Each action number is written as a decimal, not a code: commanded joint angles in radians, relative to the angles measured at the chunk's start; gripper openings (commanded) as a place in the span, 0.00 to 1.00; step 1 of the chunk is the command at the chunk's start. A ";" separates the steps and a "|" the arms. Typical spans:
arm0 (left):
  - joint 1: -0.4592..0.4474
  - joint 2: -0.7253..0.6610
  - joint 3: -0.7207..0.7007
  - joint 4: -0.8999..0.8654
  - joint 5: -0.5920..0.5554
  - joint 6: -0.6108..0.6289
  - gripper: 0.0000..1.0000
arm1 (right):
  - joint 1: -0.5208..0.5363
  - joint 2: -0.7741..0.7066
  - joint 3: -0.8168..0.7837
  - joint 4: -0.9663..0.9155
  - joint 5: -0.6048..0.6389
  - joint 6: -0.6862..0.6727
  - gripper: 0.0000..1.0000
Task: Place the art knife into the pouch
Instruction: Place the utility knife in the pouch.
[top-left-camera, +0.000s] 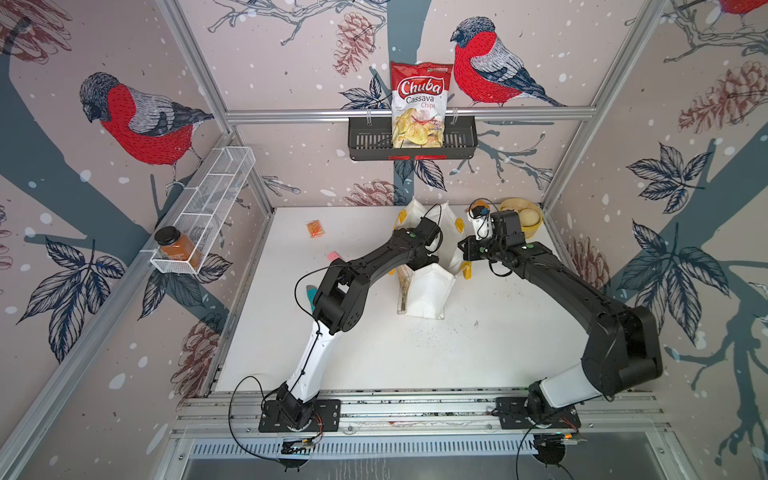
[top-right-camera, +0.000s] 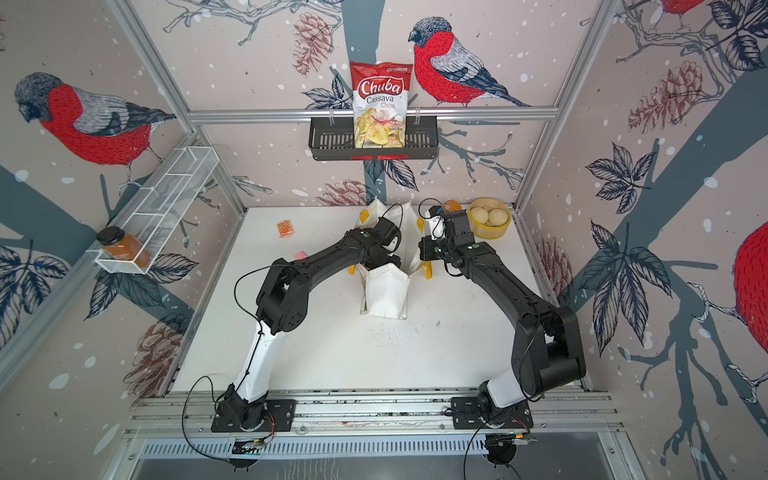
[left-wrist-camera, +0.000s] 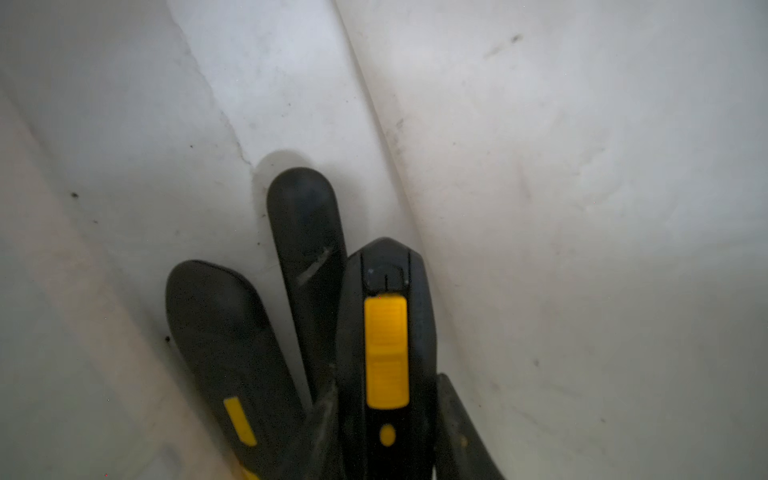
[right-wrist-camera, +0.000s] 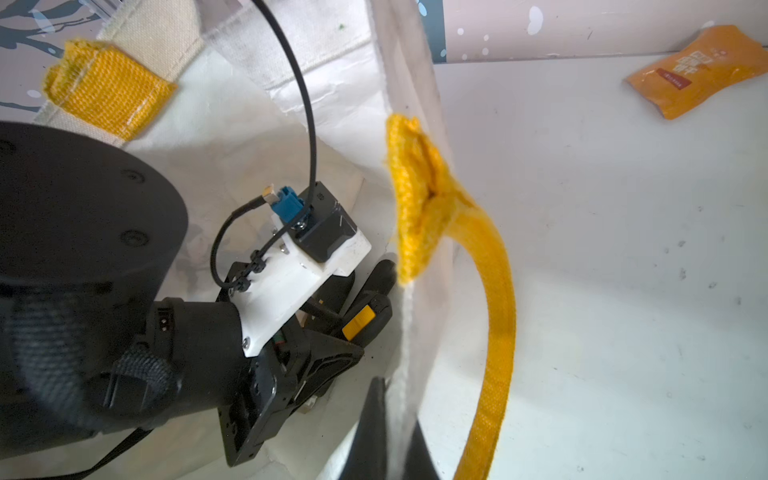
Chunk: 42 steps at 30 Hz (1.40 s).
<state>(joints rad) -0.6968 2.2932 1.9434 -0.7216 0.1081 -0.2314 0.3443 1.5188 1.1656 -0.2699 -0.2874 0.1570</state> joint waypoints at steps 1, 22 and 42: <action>-0.001 0.006 -0.019 0.000 -0.032 0.017 0.28 | 0.001 -0.006 0.002 0.006 0.007 -0.003 0.00; 0.034 0.022 -0.065 -0.011 -0.105 0.038 0.29 | -0.041 -0.048 -0.024 0.008 0.042 0.004 0.00; 0.059 -0.012 -0.121 0.013 -0.134 0.038 0.46 | -0.055 -0.066 -0.029 0.009 0.039 0.012 0.00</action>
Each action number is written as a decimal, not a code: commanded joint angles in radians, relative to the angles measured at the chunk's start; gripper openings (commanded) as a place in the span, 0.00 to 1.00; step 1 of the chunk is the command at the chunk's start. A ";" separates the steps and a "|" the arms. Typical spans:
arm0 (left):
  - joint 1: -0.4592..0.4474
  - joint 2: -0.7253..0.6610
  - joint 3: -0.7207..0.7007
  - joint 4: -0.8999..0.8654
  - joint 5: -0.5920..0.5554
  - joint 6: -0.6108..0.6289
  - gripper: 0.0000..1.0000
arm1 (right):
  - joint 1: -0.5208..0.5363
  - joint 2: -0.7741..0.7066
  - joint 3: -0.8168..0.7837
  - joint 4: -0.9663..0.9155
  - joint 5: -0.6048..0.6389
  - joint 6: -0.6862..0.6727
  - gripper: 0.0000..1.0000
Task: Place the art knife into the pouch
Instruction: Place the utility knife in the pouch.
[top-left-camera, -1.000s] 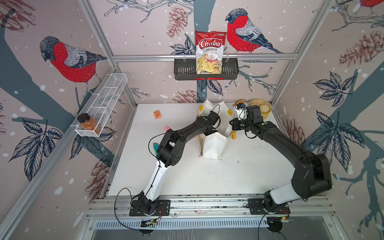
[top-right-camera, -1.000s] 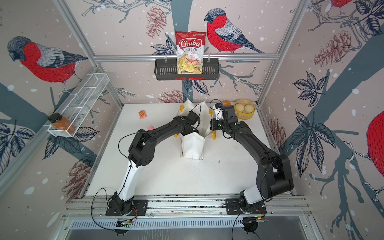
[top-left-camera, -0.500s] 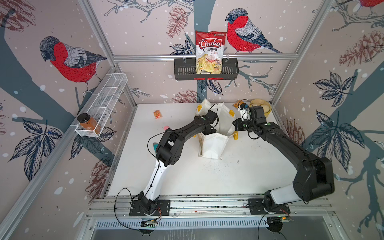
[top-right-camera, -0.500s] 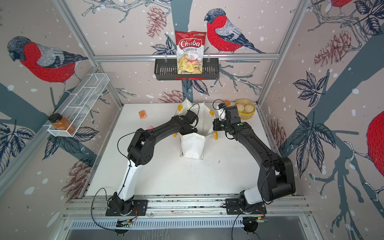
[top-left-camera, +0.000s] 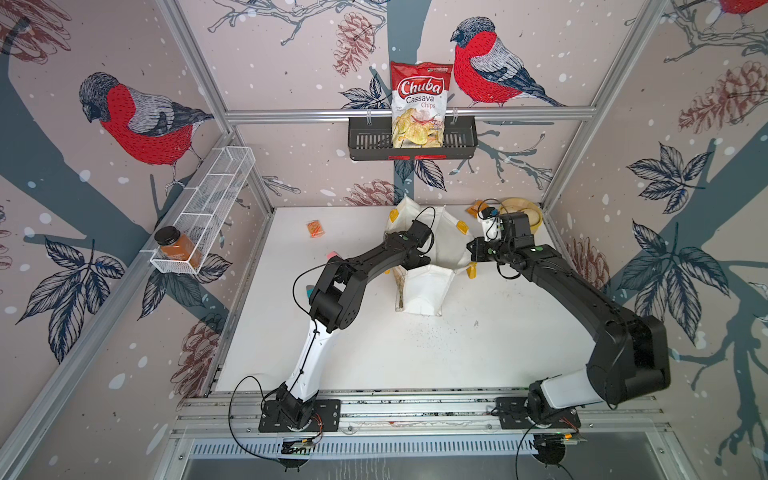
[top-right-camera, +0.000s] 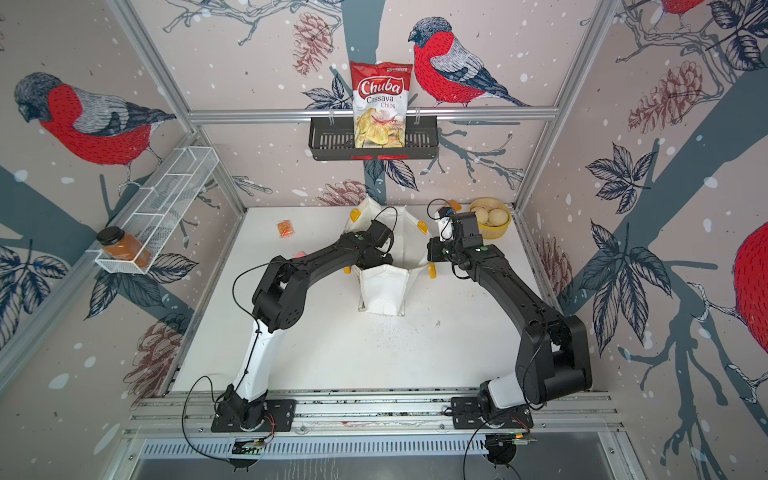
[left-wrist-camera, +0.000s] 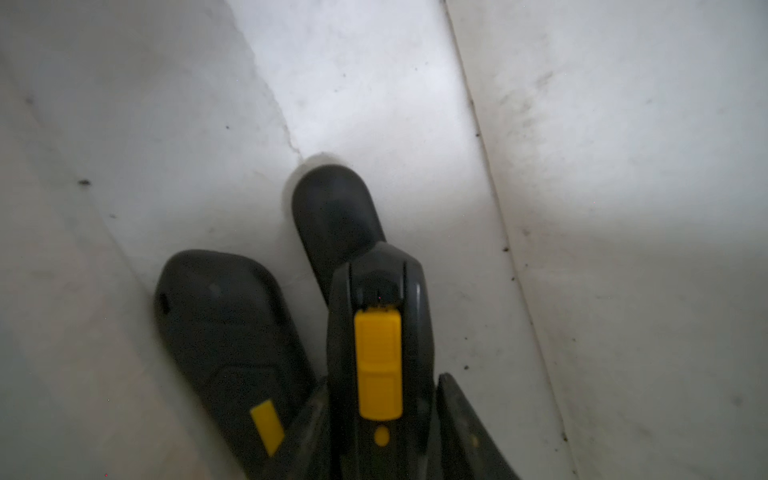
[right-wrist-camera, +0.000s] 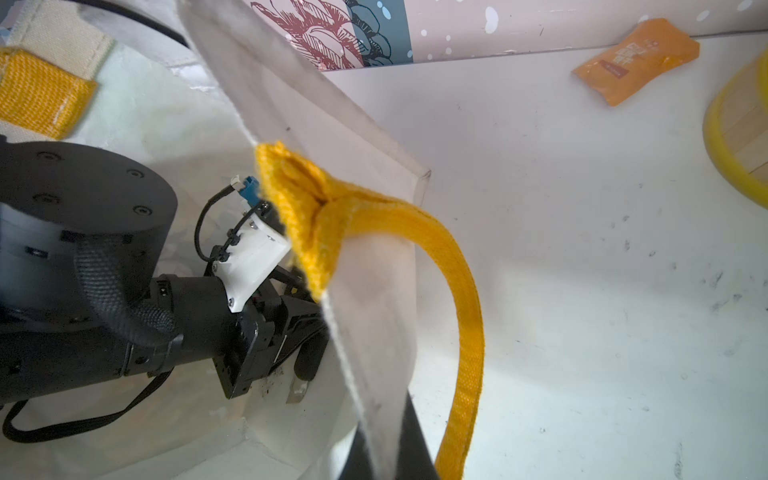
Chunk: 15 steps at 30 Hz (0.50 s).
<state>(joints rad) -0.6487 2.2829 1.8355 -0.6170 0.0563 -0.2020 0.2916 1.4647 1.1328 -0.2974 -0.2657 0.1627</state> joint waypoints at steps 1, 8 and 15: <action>0.012 -0.008 -0.017 -0.086 -0.085 0.009 0.48 | -0.001 -0.012 0.003 0.036 0.015 0.005 0.00; 0.009 -0.063 -0.047 -0.035 -0.093 0.021 0.58 | 0.009 -0.012 0.003 0.041 0.012 0.006 0.00; -0.001 -0.087 -0.015 -0.010 -0.072 0.020 0.59 | 0.031 -0.003 0.012 0.040 0.015 0.006 0.00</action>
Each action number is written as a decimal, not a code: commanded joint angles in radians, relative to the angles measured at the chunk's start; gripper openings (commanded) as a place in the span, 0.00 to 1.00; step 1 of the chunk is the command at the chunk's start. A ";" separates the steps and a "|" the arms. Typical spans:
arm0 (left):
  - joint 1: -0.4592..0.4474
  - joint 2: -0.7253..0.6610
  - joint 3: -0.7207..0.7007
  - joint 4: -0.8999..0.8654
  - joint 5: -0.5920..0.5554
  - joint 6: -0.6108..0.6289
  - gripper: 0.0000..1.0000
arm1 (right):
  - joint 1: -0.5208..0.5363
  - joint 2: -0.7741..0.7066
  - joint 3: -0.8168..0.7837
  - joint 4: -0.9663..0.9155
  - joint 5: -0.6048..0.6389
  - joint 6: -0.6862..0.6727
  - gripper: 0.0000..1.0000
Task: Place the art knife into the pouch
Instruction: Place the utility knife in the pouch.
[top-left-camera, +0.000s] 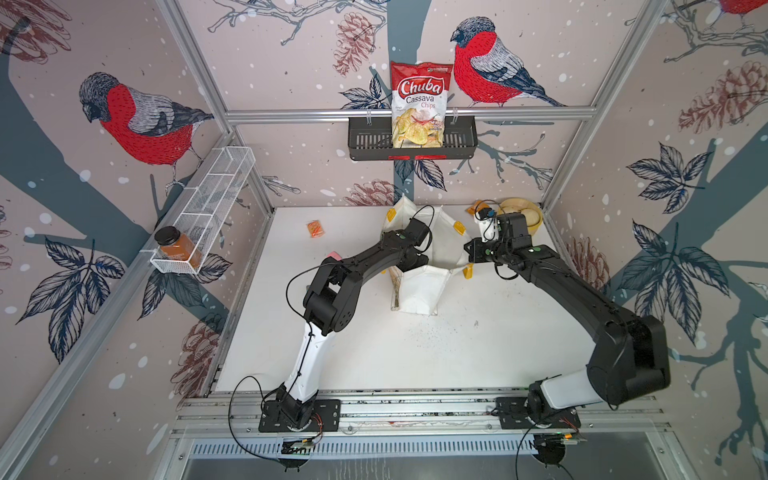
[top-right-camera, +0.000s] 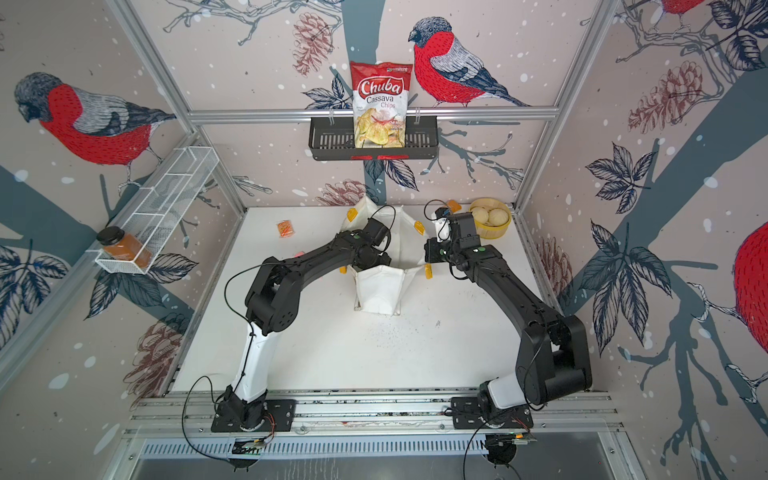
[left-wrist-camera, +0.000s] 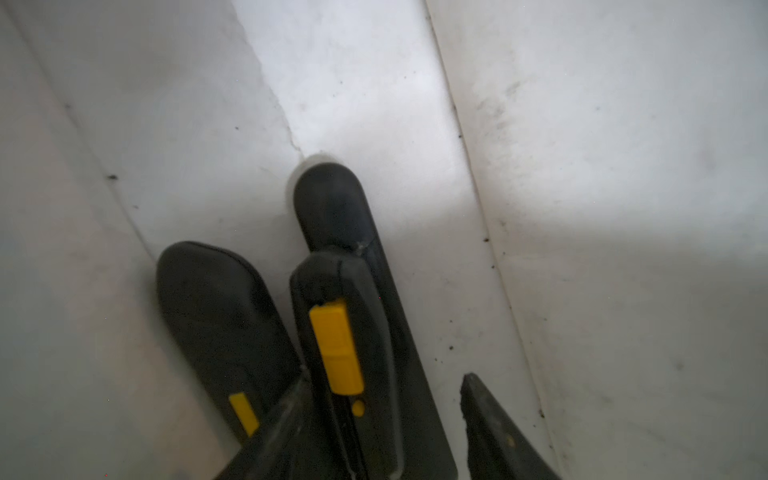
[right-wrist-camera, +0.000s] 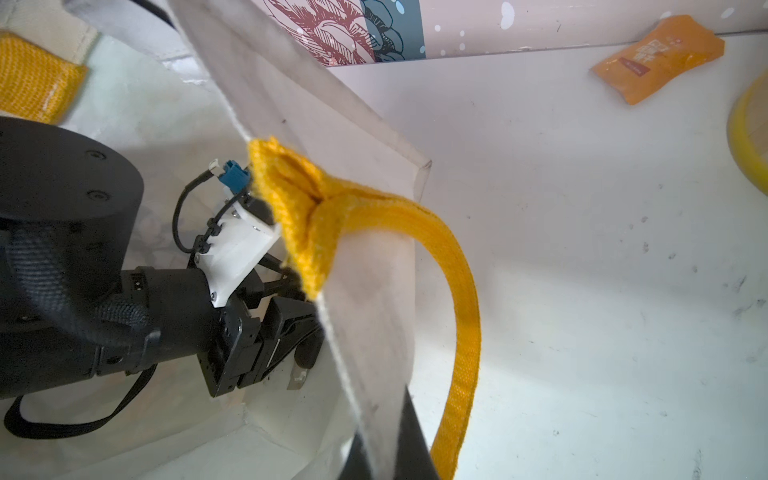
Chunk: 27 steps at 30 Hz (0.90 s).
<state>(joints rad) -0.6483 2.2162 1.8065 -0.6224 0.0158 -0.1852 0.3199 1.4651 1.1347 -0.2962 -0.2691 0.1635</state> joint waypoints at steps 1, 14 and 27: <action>-0.004 -0.027 0.017 0.006 -0.023 0.002 0.59 | 0.006 -0.002 0.012 0.039 0.021 0.005 0.00; -0.016 -0.177 -0.018 0.149 0.062 -0.010 0.62 | 0.010 0.000 0.012 0.038 0.018 0.001 0.00; -0.016 -0.359 -0.047 0.186 0.020 -0.022 0.64 | 0.008 -0.002 0.011 0.038 0.018 -0.003 0.00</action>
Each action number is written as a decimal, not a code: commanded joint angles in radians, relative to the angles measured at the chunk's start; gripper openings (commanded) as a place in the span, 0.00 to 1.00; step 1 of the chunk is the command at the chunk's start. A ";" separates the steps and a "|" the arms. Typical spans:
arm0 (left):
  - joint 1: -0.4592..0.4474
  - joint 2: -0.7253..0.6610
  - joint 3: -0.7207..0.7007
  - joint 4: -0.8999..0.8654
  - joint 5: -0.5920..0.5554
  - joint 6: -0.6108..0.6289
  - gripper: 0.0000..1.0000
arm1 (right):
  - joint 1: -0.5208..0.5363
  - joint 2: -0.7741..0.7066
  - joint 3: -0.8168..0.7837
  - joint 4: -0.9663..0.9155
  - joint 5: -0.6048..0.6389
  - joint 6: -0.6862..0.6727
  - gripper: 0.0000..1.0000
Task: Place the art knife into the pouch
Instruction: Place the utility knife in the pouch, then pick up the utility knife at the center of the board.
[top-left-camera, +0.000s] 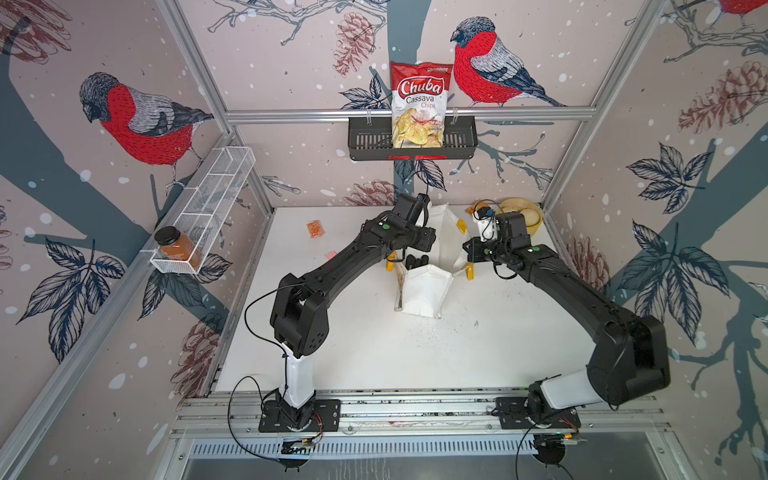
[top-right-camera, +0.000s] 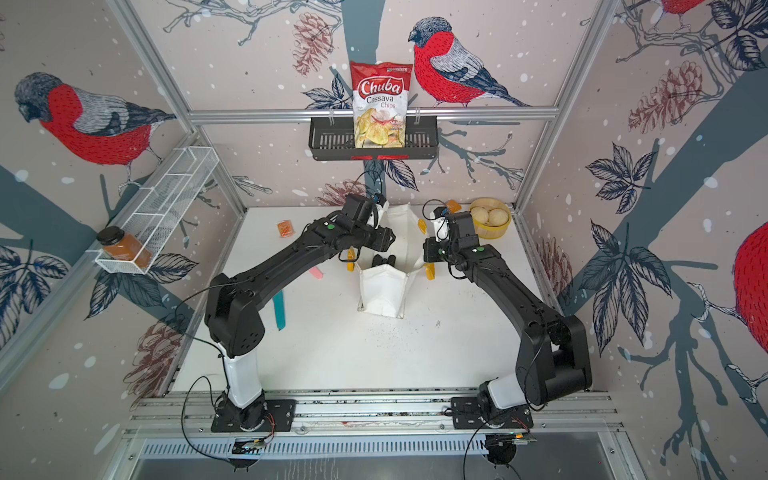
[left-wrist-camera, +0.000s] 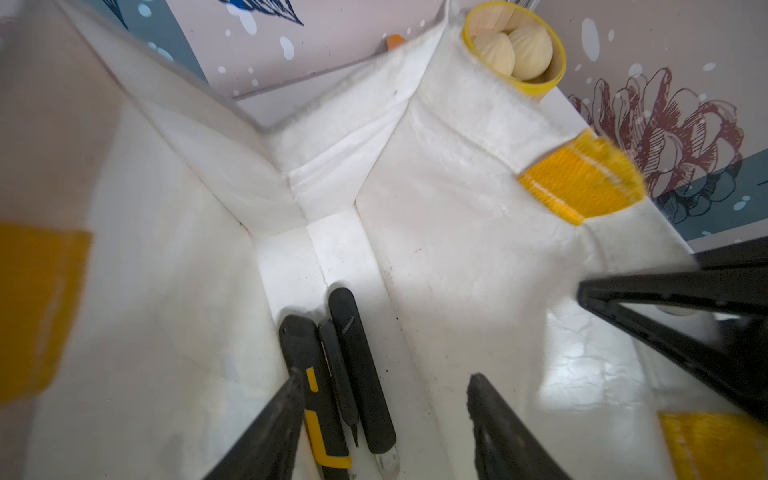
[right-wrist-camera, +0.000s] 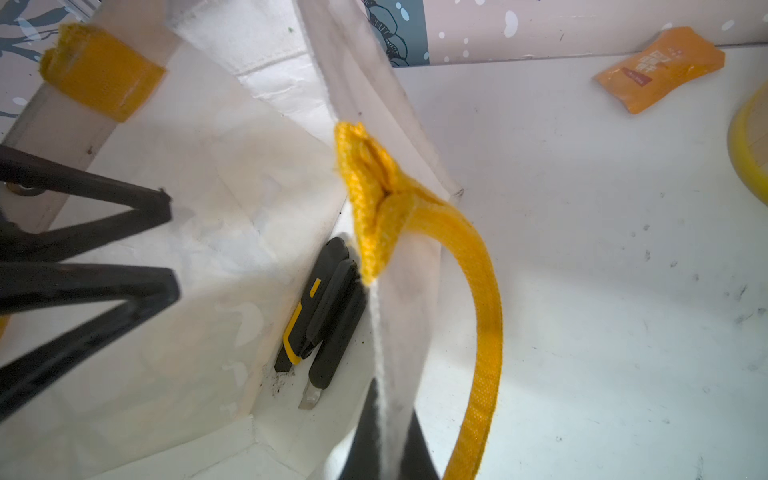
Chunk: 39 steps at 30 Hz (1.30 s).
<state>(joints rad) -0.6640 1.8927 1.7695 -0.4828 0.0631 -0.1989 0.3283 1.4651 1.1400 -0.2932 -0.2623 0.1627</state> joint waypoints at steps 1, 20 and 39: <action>0.001 -0.056 -0.022 0.056 -0.036 -0.008 0.65 | 0.000 0.000 0.006 0.035 0.011 0.000 0.00; 0.135 -0.403 -0.339 0.213 -0.168 -0.086 0.66 | -0.002 0.005 -0.001 0.042 0.008 -0.002 0.00; 0.397 -0.483 -0.615 0.210 -0.178 -0.227 0.67 | 0.005 0.021 -0.002 0.048 0.005 0.004 0.00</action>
<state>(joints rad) -0.2817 1.3918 1.1709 -0.3183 -0.1081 -0.3981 0.3321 1.4876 1.1366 -0.2714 -0.2623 0.1627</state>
